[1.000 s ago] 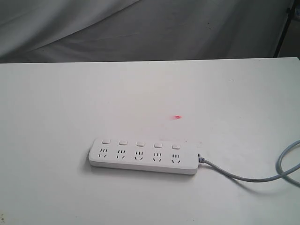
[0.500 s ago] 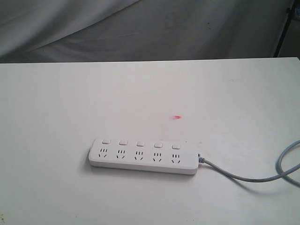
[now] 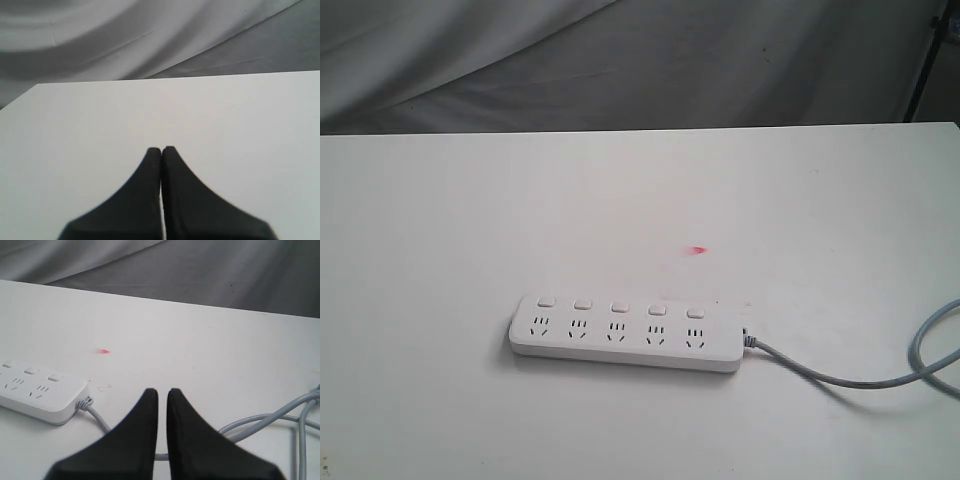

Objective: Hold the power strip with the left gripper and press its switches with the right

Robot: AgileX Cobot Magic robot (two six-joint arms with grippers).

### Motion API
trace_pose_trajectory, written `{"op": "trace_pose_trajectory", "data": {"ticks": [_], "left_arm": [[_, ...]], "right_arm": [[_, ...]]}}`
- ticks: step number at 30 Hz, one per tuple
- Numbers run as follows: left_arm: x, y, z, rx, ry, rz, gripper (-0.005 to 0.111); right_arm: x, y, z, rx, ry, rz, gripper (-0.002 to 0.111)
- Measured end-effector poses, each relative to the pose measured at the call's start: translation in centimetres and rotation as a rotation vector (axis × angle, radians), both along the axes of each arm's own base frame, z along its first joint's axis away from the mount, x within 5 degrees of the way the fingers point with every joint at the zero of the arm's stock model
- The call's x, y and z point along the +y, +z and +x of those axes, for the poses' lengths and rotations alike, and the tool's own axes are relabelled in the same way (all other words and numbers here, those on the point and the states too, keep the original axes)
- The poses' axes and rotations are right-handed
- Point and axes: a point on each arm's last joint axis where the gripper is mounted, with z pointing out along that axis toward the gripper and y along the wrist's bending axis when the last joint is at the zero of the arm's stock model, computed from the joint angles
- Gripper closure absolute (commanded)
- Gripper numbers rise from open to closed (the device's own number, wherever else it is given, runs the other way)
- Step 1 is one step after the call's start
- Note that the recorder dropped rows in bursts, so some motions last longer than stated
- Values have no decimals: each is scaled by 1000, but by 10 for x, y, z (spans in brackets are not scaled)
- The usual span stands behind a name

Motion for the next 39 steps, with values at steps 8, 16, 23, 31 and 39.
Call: {"op": "trace_pose_trajectory", "data": {"ticks": [8,16,23,31,39], "left_arm": [[-1,16,-3,62,5,-53,107],[1,81,14,61,3,-51,107],[5,144,53,70,3,-55,107],[8,188,116,97,-17,-186,107],[11,179,142,170,-11,-199,107]], "right_arm": [[0,0,0,0,0,0,102],[0,0,0,0,0,0,102],[0,0,0,0,0,0,102],[0,0,0,0,0,0,102],[0,0,0,0,0,0,102]]}}
